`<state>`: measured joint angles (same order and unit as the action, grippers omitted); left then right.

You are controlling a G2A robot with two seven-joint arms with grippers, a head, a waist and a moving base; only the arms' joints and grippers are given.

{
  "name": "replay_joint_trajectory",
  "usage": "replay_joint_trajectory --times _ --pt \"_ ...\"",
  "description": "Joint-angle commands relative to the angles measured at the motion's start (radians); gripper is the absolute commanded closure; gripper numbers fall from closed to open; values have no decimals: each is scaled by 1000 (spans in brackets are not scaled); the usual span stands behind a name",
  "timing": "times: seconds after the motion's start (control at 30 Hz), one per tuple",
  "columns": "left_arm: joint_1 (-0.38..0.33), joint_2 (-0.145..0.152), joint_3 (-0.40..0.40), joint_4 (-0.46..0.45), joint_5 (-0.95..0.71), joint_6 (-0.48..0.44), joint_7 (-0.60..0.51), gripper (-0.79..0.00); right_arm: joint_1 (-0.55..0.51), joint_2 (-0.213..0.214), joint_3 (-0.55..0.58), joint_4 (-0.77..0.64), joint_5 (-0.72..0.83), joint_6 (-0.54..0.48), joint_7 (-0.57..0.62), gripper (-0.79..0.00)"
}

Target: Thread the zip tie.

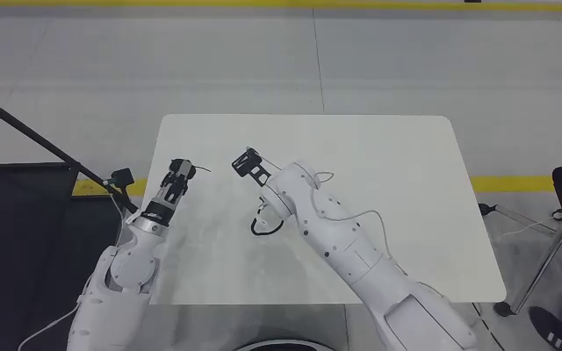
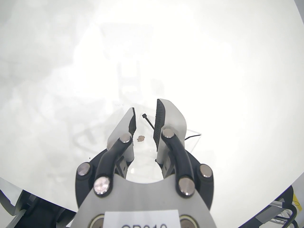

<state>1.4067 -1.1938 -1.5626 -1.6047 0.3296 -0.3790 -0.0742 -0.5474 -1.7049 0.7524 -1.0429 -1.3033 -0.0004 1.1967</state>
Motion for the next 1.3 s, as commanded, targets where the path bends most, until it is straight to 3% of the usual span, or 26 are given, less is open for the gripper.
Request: replay_joint_trajectory --times 0.0,0.07,0.43,0.77,0.97,1.27 --pt "0 0 -1 0 -1 0 0 0 1 -2 1 3 -2 -1 1 -74" --pt "0 -1 -2 0 -1 -1 0 0 1 -4 3 6 -4 -3 2 0" --pt "0 -2 -2 2 2 -4 -1 0 -23 -2 25 -39 -41 -1 -8 0" --pt "1 -3 2 -2 14 -18 -10 0 -122 35 84 -230 -180 -45 -74 0" --pt "-16 0 8 8 48 -72 -47 0 -278 87 184 -469 -285 -167 -177 0" --pt "-92 12 32 45 101 -231 -177 0 -533 160 372 -778 -318 -470 -423 0"
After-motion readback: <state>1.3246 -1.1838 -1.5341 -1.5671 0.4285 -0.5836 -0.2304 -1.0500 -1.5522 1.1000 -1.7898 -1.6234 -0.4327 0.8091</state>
